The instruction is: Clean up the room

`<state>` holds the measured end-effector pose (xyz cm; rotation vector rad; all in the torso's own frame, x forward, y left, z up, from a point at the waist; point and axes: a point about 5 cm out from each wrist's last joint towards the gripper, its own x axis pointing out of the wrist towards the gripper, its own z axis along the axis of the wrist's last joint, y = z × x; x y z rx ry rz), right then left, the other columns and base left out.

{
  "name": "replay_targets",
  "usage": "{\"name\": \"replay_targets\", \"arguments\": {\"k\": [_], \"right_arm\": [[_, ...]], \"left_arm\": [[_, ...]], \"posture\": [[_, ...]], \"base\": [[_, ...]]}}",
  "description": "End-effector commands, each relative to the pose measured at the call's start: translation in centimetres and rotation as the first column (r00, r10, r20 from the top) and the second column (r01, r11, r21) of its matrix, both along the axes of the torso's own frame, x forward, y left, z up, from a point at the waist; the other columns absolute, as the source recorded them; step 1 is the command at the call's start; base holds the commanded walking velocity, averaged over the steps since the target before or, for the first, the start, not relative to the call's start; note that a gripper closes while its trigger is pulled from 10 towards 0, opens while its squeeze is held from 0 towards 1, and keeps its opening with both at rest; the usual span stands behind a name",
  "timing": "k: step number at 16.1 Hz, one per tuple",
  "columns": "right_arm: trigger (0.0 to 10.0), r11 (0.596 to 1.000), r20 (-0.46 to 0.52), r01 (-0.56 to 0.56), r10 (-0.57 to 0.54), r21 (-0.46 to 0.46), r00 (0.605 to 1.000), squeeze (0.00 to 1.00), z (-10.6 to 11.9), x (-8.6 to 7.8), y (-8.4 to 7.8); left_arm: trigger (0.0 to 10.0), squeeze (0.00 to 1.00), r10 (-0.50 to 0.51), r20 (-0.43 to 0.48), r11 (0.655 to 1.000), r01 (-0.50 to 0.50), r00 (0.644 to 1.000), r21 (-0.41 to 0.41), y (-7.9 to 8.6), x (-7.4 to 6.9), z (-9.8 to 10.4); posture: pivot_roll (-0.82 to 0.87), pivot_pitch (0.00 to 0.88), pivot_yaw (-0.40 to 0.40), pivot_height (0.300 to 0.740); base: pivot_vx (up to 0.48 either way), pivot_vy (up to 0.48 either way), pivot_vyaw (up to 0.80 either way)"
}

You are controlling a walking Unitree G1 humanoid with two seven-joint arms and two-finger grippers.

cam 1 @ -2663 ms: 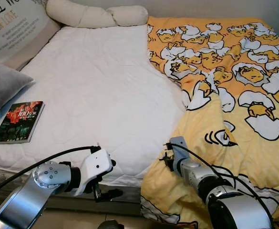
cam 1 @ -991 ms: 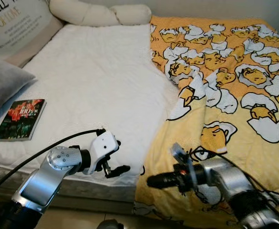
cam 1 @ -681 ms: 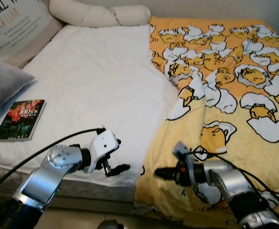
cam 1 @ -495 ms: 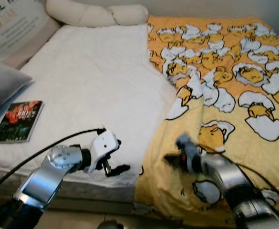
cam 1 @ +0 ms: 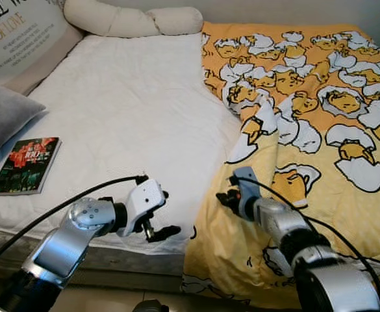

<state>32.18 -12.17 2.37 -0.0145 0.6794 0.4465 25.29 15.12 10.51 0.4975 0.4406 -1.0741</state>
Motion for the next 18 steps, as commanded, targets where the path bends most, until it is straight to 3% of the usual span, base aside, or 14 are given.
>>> {"name": "replay_targets", "arguments": {"k": [1, 3, 8, 10, 11, 16, 17, 18], "right_arm": [[10.0, 1.0, 0.007, -0.002, 0.003, -0.008, 1.0, 1.0, 0.1, 0.2, 0.4], [10.0, 0.999, 0.006, -0.033, 0.034, -0.039, 0.999, 1.0, 0.1, 0.2, 0.8], [10.0, 0.999, -0.027, -0.044, 0.044, -0.005, 0.999, 1.0, -0.1, 0.0, 2.2], [10.0, 0.999, -0.046, -0.024, 0.022, -0.046, 0.999, 1.0, -0.7, -0.3, 2.5], [10.0, 0.998, -0.061, -0.015, 0.012, -0.056, 0.998, 0.0, -1.0, -0.6, 2.7], [10.0, 0.984, -0.123, -0.008, -0.014, -0.178, 0.992, 0.0, -3.2, -2.7, 3.4], [7.4, 0.984, -0.134, -0.01, -0.014, -0.179, 0.991, 0.0, -3.4, -3.0, 3.5], [6.1, 0.983, -0.14, -0.011, -0.015, -0.184, 0.99, 0.0, -3.6, -3.2, 3.5]], "left_arm": [[10.0, 0.0, -0.015, -0.005, 1.0, 0.015, 1.0, 0.014, 0.2, -0.4, 0.2], [10.0, 0.0, -0.017, -0.019, 1.0, 0.018, 1.0, 0.018, 0.4, -0.9, 0.1], [10.0, 0.0, -0.012, -0.056, 1.0, 0.013, 0.998, 0.027, 0.9, -2.7, 0.0], [10.0, 0.0, -0.006, -0.074, 0.999, 0.008, 0.997, 0.033, 1.1, -3.6, 0.1], [10.0, 0.0, -0.005, -0.081, 0.999, 0.008, 0.997, 0.036, 1.3, -4.1, 0.2], [10.0, 0.0, -0.002, -0.129, 0.998, 0.01, 0.992, 0.065, 2.1, -6.4, 1.1], [10.0, 0.0, 0.004, -0.134, 0.998, 0.005, 0.991, 0.068, 2.2, -6.7, 1.2], [10.0, 0.0, 0.011, -0.137, 0.998, -0.001, 0.99, 0.069, 2.2, -7.0, 1.3]], "posture": [[0.12, 0.0, 0.054, 0.74], [0.12, 0.0, 0.05, 0.74], [0.16, 0.0, 0.031, 0.74], [0.18, 0.02, 0.031, 0.74], [0.2, 0.04, 0.033, 0.74], [0.26, 0.13, 0.043, 0.74], [0.27, 0.135, 0.04, 0.74], [0.27, 0.139, 0.037, 0.74]], "base": [[0.0, 0.0, 0.0], [0.0, 0.0, 0.0], [0.0, 0.0, 0.0], [0.0, 0.0, 0.0], [0.0, 0.0, 0.0], [0.0, 0.0, 0.0], [0.0, 0.0, 0.0], [0.0, 0.0, 0.0]]}}
